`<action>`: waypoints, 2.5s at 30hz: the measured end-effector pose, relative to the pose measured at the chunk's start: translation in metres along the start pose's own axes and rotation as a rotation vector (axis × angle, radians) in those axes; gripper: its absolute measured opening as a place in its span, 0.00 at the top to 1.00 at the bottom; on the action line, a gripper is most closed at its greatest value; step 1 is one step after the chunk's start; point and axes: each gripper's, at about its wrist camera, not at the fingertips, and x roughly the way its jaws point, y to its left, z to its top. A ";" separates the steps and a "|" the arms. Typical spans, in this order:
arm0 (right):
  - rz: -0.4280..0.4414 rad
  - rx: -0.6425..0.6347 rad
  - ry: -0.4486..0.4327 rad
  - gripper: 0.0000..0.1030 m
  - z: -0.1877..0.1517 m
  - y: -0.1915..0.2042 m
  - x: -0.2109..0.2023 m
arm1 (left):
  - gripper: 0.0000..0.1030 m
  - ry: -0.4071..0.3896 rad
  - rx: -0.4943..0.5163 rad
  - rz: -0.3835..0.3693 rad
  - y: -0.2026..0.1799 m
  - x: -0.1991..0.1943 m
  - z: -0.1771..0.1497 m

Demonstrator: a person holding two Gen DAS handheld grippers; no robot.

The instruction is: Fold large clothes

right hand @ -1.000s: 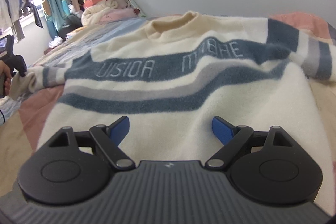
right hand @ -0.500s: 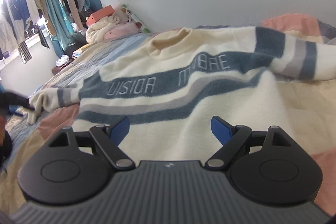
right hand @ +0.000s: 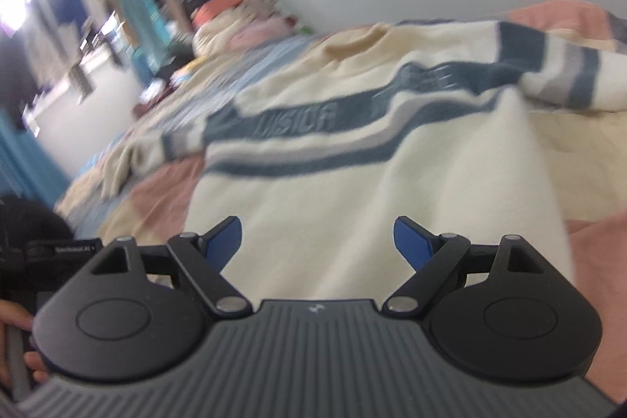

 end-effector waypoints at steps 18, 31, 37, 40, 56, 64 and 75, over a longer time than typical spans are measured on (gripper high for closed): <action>0.241 -0.373 0.298 0.38 -0.065 0.120 0.032 | 0.40 0.016 -0.116 -0.097 0.024 0.024 0.003; 0.155 -0.247 0.234 0.87 -0.046 0.082 0.008 | 0.40 0.031 -0.201 -0.210 0.030 0.023 -0.001; 0.119 0.033 0.107 0.87 -0.020 0.020 -0.022 | 0.40 0.091 -0.238 -0.331 0.024 0.032 -0.012; 0.081 0.129 0.097 0.87 -0.015 -0.008 -0.022 | 0.40 0.121 -0.234 -0.391 0.017 0.037 -0.019; 0.089 0.253 0.150 0.92 -0.015 -0.029 -0.009 | 0.40 0.297 -0.298 -0.523 -0.008 0.082 -0.054; 0.088 0.230 0.167 0.92 -0.015 -0.020 0.000 | 0.83 0.278 -0.214 -0.502 -0.020 0.069 -0.046; 0.303 0.205 0.221 0.90 -0.032 0.016 -0.009 | 0.87 0.082 -0.251 -0.518 0.017 -0.018 -0.017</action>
